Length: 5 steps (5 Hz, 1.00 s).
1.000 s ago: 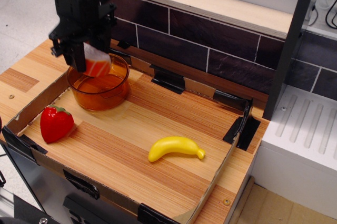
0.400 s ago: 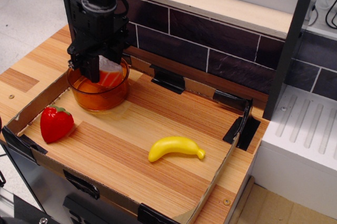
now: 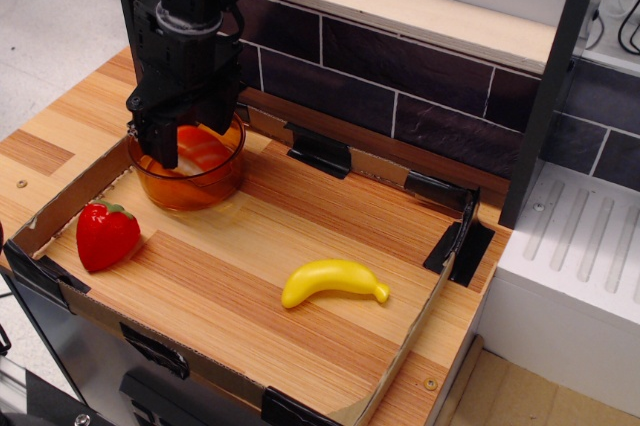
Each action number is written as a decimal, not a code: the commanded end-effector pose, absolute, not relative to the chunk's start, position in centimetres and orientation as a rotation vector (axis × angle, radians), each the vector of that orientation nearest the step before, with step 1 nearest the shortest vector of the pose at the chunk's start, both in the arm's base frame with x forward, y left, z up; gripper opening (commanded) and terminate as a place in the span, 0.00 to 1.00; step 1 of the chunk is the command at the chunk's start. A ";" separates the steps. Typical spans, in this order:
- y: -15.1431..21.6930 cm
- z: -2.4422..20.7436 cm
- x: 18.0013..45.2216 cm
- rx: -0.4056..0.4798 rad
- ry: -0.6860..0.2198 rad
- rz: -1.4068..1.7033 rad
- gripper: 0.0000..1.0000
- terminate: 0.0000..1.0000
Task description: Put sushi in pot
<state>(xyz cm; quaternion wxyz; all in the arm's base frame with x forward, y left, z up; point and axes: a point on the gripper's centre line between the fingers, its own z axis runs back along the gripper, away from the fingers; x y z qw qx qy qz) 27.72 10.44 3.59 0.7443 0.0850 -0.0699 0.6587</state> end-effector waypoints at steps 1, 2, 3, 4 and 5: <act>11.5 9.5 27.9 0.067 -0.288 1.448 1.00 0.00; 10.2 13.4 28.1 0.010 -0.312 1.457 1.00 0.00; 10.2 13.4 28.1 0.010 -0.312 1.457 1.00 0.00; 10.2 13.4 28.1 0.010 -0.312 1.457 1.00 0.00; 10.2 13.4 28.1 0.010 -0.312 1.457 1.00 1.00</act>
